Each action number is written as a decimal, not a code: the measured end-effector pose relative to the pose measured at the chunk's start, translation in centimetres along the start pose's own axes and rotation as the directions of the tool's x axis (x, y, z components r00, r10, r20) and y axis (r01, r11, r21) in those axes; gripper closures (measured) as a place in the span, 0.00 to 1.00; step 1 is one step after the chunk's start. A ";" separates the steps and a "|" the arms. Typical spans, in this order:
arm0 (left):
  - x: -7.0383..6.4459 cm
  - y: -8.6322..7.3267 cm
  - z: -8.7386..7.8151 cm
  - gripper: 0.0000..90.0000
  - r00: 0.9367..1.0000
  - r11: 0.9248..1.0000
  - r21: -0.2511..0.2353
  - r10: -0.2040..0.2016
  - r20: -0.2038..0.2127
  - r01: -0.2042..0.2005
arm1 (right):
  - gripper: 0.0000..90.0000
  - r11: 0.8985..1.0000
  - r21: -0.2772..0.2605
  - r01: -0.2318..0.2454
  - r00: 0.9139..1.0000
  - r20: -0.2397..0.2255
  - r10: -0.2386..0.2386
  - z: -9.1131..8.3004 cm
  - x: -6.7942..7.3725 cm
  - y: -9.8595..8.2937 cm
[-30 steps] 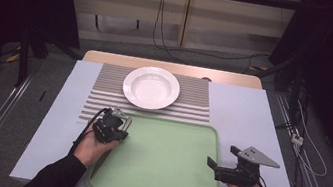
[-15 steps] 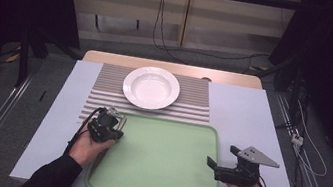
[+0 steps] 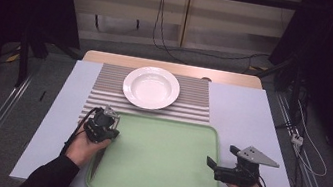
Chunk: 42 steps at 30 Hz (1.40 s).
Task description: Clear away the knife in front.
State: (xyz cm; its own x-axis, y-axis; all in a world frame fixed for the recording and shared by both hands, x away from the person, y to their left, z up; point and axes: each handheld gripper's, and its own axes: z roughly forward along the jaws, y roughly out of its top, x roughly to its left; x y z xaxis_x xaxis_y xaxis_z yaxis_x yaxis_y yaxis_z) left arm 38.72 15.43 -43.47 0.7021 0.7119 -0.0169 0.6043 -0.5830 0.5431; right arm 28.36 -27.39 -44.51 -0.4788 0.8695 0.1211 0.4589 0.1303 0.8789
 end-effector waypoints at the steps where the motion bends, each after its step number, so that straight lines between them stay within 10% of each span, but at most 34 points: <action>1: 0.1 -0.1 0.0 1.00 1.000 1.000 -0.001 -0.005 0.003 0.005 | 0.04 1.000 -0.001 0.000 1.000 0.000 0.000 0.0 0.0 0.0; 18: 0.4 -0.5 -0.3 1.00 1.000 0.999 -0.047 -0.021 0.015 0.021 | 0.04 1.000 0.000 0.001 1.000 -0.001 -0.001 0.1 0.0 0.0; 25: 0.0 -0.3 -0.8 0.76 0.999 0.991 -0.133 -0.022 0.033 0.026 | 0.04 1.000 -0.001 0.001 1.000 -0.001 -0.001 0.1 0.0 0.0; 33: 0.0 -0.2 -1.3 0.24 0.997 0.972 -0.225 -0.066 0.037 0.072 | 0.04 1.000 -0.002 -0.006 1.000 -0.003 0.006 0.1 0.0 0.0; 36: 0.3 -0.3 -2.0 0.13 0.991 0.964 -0.236 -0.108 0.080 0.124 | 0.04 1.000 -0.005 -0.006 1.000 -0.002 0.006 0.1 -0.1 0.0; 42: -0.1 -0.8 -3.5 0.08 0.995 0.948 -0.303 -0.081 0.052 0.093 | 0.04 1.000 -0.006 -0.014 1.000 0.003 0.014 0.1 -0.2 0.1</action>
State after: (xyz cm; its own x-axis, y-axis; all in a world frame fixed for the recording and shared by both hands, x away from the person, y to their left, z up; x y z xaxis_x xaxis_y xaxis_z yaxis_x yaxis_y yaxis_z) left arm 36.83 17.20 -40.99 0.6696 0.7354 -0.1045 0.5242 -0.3681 0.7679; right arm 28.57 -27.55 -44.54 -0.4700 0.8727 0.1322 0.4615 0.1153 0.8796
